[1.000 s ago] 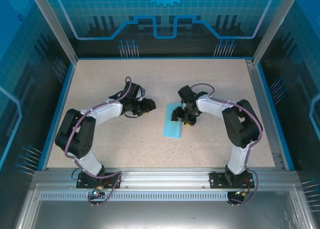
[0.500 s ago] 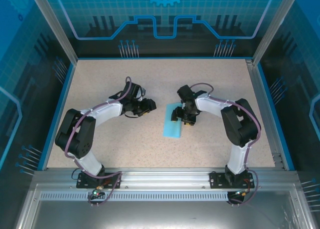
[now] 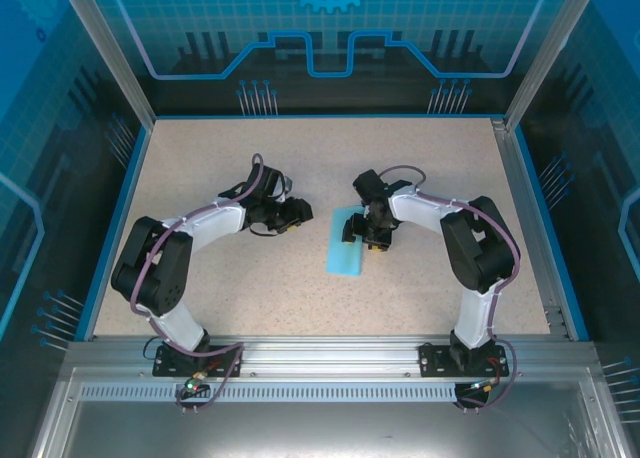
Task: Fold a paper plane with a square sheet of paper (pick it up from the middle)
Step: Hold the square sheet of paper at the center of the table.
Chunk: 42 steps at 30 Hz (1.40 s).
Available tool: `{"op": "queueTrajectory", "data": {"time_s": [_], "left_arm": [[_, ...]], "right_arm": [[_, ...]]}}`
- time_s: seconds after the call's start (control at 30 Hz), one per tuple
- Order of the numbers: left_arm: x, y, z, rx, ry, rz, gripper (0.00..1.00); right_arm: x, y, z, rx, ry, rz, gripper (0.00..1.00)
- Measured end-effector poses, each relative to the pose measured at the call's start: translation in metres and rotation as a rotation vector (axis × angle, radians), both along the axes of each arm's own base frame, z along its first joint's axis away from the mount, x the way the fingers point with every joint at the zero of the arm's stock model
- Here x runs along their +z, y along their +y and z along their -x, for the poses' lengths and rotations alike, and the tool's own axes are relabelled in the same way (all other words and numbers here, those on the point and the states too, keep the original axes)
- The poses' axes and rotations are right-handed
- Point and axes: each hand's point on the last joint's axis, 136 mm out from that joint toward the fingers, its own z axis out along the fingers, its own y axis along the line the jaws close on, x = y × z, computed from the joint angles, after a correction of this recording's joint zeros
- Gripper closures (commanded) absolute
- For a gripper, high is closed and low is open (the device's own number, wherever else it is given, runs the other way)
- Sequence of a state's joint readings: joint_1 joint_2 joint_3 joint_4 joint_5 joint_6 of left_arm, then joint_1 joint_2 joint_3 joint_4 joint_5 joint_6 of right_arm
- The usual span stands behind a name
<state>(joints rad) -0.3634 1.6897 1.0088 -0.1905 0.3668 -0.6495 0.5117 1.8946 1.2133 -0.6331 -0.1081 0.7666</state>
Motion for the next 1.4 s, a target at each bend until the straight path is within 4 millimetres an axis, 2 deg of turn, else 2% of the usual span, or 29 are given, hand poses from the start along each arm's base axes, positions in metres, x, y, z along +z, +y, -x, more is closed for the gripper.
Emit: {"op": "queueTrajectory", "data": {"time_s": [0.13, 0.3, 0.43, 0.6, 0.87, 1.2, 1.4], "left_arm": [[0.0, -0.006, 0.0, -0.022, 0.004, 0.03, 0.69], [-0.01, -0.014, 0.003, -0.046, 0.034, 0.051, 0.83], [-0.016, -0.029, 0.006, -0.08, 0.052, 0.055, 1.0], [-0.022, -0.049, 0.007, -0.125, 0.064, 0.055, 1.0], [-0.033, -0.07, 0.004, -0.164, 0.082, 0.039, 1.0], [-0.049, -0.077, 0.007, -0.179, 0.121, 0.016, 1.0], [-0.052, -0.08, 0.008, -0.185, 0.13, 0.003, 1.0]], "right_arm": [[0.0, 0.0, 0.0, 0.0, 0.0, 0.001, 0.33], [-0.001, -0.001, 0.0, -0.001, 0.003, 0.003, 0.33], [-0.001, -0.001, 0.0, -0.003, 0.002, 0.005, 0.33], [-0.001, -0.001, 0.0, -0.003, 0.002, 0.006, 0.33], [-0.001, -0.001, 0.0, -0.004, 0.003, 0.008, 0.33], [-0.002, -0.001, 0.0, -0.004, 0.003, 0.009, 0.33], [-0.002, -0.001, 0.0, -0.004, 0.004, 0.01, 0.33]]}}
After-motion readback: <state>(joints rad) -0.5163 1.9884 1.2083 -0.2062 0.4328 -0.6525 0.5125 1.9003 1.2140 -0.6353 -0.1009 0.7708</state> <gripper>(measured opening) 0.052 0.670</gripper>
